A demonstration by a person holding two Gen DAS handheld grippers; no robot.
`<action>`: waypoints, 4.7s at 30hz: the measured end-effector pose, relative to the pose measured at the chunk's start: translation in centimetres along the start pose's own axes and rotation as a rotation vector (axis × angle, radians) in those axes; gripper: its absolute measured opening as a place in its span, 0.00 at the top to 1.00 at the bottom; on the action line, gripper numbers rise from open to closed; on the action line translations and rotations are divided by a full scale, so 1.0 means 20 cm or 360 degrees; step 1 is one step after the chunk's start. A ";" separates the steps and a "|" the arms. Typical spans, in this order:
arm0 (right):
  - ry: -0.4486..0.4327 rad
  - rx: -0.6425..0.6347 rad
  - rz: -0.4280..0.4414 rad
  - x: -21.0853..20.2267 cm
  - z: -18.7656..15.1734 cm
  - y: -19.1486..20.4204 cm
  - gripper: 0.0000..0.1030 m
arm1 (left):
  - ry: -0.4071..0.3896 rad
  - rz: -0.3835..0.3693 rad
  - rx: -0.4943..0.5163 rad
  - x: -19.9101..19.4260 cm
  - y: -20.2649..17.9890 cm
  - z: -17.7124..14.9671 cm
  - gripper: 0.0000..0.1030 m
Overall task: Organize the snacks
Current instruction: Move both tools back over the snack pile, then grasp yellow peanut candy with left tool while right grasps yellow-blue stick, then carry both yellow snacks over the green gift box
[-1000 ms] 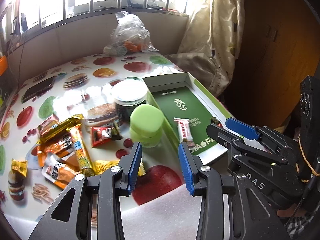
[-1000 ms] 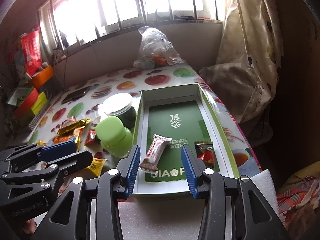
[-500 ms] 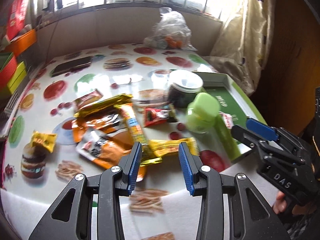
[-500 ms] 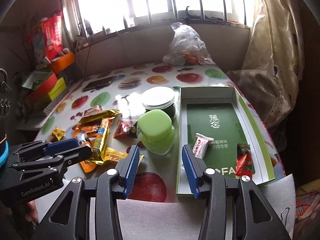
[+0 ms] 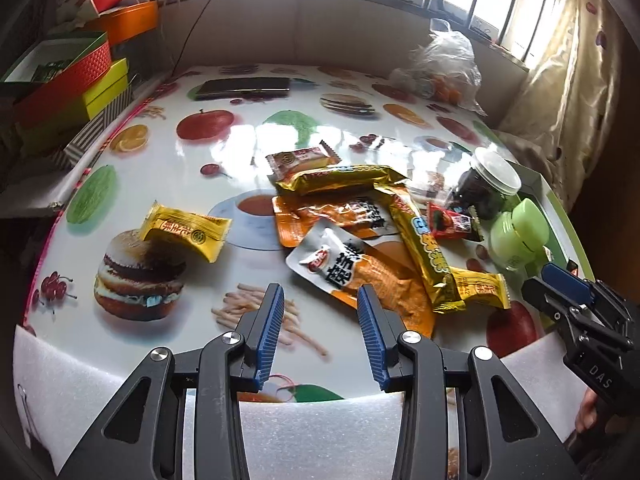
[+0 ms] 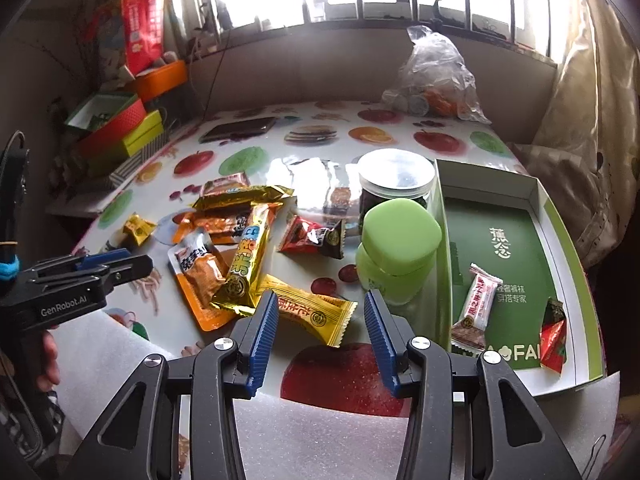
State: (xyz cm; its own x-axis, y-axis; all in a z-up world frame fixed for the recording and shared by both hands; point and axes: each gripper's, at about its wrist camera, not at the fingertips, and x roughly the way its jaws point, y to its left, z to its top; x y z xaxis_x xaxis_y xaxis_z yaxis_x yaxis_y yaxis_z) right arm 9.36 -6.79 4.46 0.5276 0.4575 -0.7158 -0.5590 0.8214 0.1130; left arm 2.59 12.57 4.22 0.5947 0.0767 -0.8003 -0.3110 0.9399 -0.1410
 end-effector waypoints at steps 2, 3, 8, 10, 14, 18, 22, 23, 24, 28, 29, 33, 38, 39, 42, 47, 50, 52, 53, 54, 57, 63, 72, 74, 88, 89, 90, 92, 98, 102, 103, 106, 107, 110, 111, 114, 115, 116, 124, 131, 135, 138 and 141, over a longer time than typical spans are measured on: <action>0.0007 -0.0004 0.0033 0.03 0.02 0.02 0.57 | 0.0006 0.0014 -0.0023 0.01 0.03 0.00 0.62; 0.0007 -0.0008 0.0046 0.04 0.03 0.04 0.57 | 0.0010 0.0020 -0.0035 0.01 0.05 0.00 0.62; 0.0025 -0.0037 0.0102 0.13 0.11 0.13 0.57 | 0.0037 -0.0006 -0.0154 0.05 0.16 0.00 0.62; 0.0039 -0.0044 0.0109 0.17 0.13 0.16 0.57 | 0.0035 -0.0009 -0.0219 0.05 0.22 0.01 0.62; 0.0062 -0.0054 0.0126 0.25 0.16 0.21 0.57 | 0.0030 0.0032 -0.0286 0.06 0.32 0.02 0.62; 0.0099 -0.0063 0.0116 0.32 0.18 0.23 0.57 | 0.0045 0.0033 -0.0393 0.09 0.42 0.05 0.62; 0.0135 -0.0064 0.0124 0.38 0.18 0.24 0.57 | 0.0047 0.0054 -0.0452 0.12 0.47 0.08 0.61; 0.0142 -0.0066 0.0124 0.39 0.18 0.24 0.57 | 0.0046 0.0060 -0.0460 0.13 0.48 0.09 0.60; 0.0147 -0.0065 0.0122 0.40 0.18 0.24 0.57 | 0.0044 0.0068 -0.0475 0.14 0.50 0.10 0.58; 0.0158 -0.0046 0.0135 0.42 0.18 0.23 0.62 | 0.0058 0.0054 -0.0574 0.18 0.57 0.14 0.50; 0.0159 -0.0048 0.0143 0.42 0.18 0.23 0.66 | 0.0058 0.0063 -0.0587 0.18 0.58 0.15 0.50; 0.0152 -0.0062 0.0136 0.42 0.18 0.24 0.78 | 0.0064 0.0092 -0.0618 0.22 0.62 0.18 0.50; 0.0155 -0.0048 0.0161 0.42 0.17 0.24 0.78 | 0.0067 0.0057 -0.0670 0.25 0.65 0.21 0.50; 0.0155 -0.0045 0.0161 0.42 0.17 0.24 0.78 | 0.0055 0.0051 -0.0676 0.26 0.65 0.22 0.50; 0.0154 -0.0044 0.0168 0.42 0.17 0.24 0.78 | 0.0055 0.0077 -0.0654 0.28 0.63 0.24 0.50; 0.0155 -0.0040 0.0177 0.41 0.16 0.24 0.79 | 0.0102 0.0139 -0.0527 0.32 0.56 0.27 0.50; 0.0154 -0.0033 0.0181 0.41 0.16 0.23 0.79 | 0.0122 0.0230 -0.0419 0.33 0.51 0.26 0.50; 0.0153 -0.0032 0.0182 0.41 0.16 0.24 0.79 | 0.0122 0.0245 -0.0389 0.34 0.49 0.26 0.50; 0.0154 -0.0030 0.0184 0.41 0.16 0.24 0.79 | 0.0117 0.0255 -0.0380 0.34 0.49 0.26 0.50; 0.0154 -0.0030 0.0184 0.41 0.16 0.24 0.79 | 0.0114 0.0268 -0.0370 0.34 0.49 0.26 0.50; 0.0151 -0.0030 0.0184 0.41 0.15 0.23 0.79 | 0.0112 0.0298 -0.0351 0.34 0.48 0.26 0.50; 0.0145 -0.0020 0.0185 0.40 0.15 0.23 0.79 | 0.0097 0.0342 -0.0333 0.33 0.48 0.24 0.74; 0.0128 -0.0017 0.0174 0.37 0.14 0.23 0.79 | 0.0075 0.0340 -0.0330 0.30 0.49 0.23 0.77; 0.0124 -0.0016 0.0175 0.37 0.14 0.23 0.79 | 0.0055 0.0337 -0.0322 0.28 0.48 0.22 0.77; 0.0050 -0.0017 0.0173 0.25 0.13 0.25 0.80 | -0.0043 0.0232 -0.0229 0.10 0.33 0.21 0.77; 0.0044 -0.0015 0.0174 0.24 0.13 0.25 0.80 | -0.0042 0.0215 -0.0224 0.09 0.32 0.21 0.77; 0.0038 -0.0013 0.0174 0.23 0.13 0.25 0.80 | -0.0044 0.0205 -0.0217 0.08 0.30 0.20 0.77; 0.0021 -0.0006 0.0176 0.21 0.13 0.25 0.80 | -0.0045 0.0192 -0.0198 0.07 0.28 0.20 0.76; -0.0021 0.0019 0.0164 0.14 0.12 0.22 0.80 | -0.0062 0.0147 -0.0160 0.03 0.19 0.20 0.76; -0.0051 0.0041 0.0153 0.09 0.12 0.20 0.80 | -0.0076 0.0115 -0.0126 0.01 0.14 0.21 0.76; -0.0059 0.0045 0.0150 0.08 0.12 0.19 0.80 | -0.0078 0.0109 -0.0116 0.01 0.12 0.21 0.76; -0.0088 0.0066 0.0140 0.04 0.12 0.16 0.80 | -0.0087 0.0090 -0.0091 -0.01 0.07 0.21 0.76; -0.0099 0.0072 0.0137 0.02 0.12 0.15 0.80 | -0.0091 0.0086 -0.0080 -0.02 0.05 0.21 0.76; -0.0134 0.0088 0.0120 -0.03 0.12 0.12 0.80 | -0.0102 0.0059 -0.0046 -0.03 0.00 0.22 0.76; -0.0144 0.0095 0.0115 -0.05 0.13 0.11 0.80 | -0.0107 0.0049 -0.0031 -0.04 -0.03 0.22 0.76; -0.0177 0.0115 0.0092 -0.09 0.13 0.07 0.80 | -0.0113 0.0014 0.0008 -0.05 -0.10 0.24 0.76; -0.0186 0.0123 0.0083 -0.10 0.13 0.06 0.80 | -0.0115 0.0004 0.0018 -0.05 -0.11 0.24 0.76; -0.0194 0.0132 0.0074 -0.12 0.13 0.05 0.80 | -0.0118 -0.0007 0.0028 -0.06 -0.14 0.25 0.76; -0.0257 0.0180 -0.0021 -0.23 0.12 -0.09 0.80 | -0.0149 -0.0127 0.0121 -0.08 -0.36 0.29 0.76; -0.0300 0.0251 -0.0130 -0.34 0.09 -0.25 0.80 | -0.0151 -0.0265 0.0234 -0.09 -0.60 0.31 0.76; -0.0318 0.0293 -0.0190 -0.38 0.07 -0.33 0.80 | -0.0148 -0.0326 0.0291 -0.09 -0.72 0.32 0.76; -0.0320 0.0320 -0.0225 -0.41 0.05 -0.39 0.80 | -0.0142 -0.0354 0.0322 -0.09 -0.79 0.33 0.76; -0.0319 0.0347 -0.0257 -0.42 0.02 -0.45 0.80 | -0.0123 -0.0378 0.0342 -0.07 -0.86 0.34 0.76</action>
State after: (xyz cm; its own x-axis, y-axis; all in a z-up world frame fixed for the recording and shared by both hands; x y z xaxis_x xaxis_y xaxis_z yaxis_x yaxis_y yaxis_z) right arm 10.22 -17.87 9.81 0.7253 0.3557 -0.5894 -0.3195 0.9323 0.1695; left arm 12.10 -1.37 11.68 0.6887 -0.1358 -0.7122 0.0019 0.9826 -0.1856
